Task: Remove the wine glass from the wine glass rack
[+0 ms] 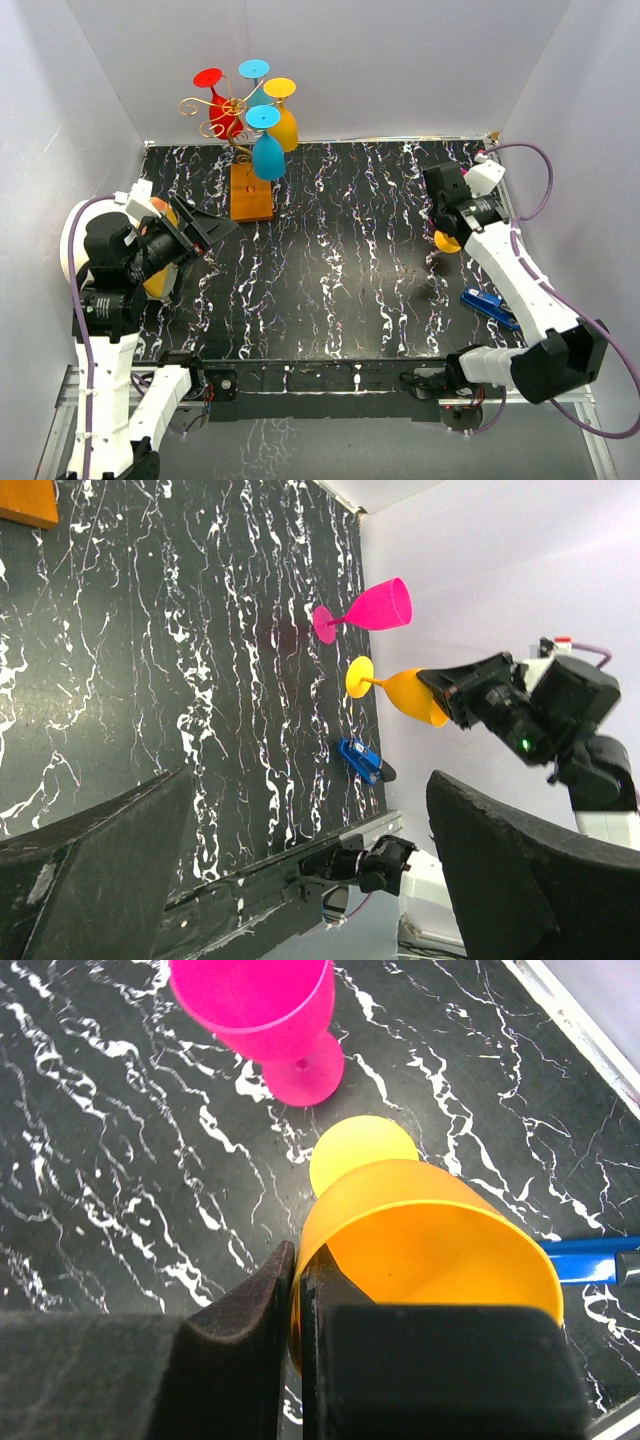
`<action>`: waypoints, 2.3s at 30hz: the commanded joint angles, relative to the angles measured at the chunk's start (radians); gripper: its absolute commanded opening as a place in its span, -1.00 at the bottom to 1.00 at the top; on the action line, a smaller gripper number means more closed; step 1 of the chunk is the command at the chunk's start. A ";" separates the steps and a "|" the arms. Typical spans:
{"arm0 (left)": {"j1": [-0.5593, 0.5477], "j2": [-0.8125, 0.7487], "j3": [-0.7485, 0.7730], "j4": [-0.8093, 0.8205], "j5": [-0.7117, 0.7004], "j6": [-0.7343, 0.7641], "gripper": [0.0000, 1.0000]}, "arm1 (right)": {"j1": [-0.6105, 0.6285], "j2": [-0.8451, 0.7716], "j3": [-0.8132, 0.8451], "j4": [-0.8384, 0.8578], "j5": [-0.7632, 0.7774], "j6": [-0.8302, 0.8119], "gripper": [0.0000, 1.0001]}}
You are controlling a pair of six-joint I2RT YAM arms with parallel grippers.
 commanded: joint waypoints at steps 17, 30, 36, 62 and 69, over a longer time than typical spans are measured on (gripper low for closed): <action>-0.009 -0.019 0.085 -0.055 0.012 0.011 0.97 | -0.254 0.227 0.116 0.062 -0.230 -0.057 -0.95; -0.009 -0.009 0.083 -0.062 0.000 0.010 0.97 | -0.267 0.272 0.149 0.073 -0.238 -0.020 -0.71; -0.009 0.003 0.082 -0.074 -0.010 0.020 0.97 | -0.267 0.239 0.191 0.059 -0.239 -0.022 -0.31; -0.013 0.220 0.008 0.170 0.050 -0.124 0.97 | 0.167 -0.073 -0.443 0.967 -1.378 -0.216 0.53; -0.017 0.452 0.312 0.071 -0.049 0.008 0.97 | 0.166 -0.092 -0.405 0.883 -1.332 -0.288 0.57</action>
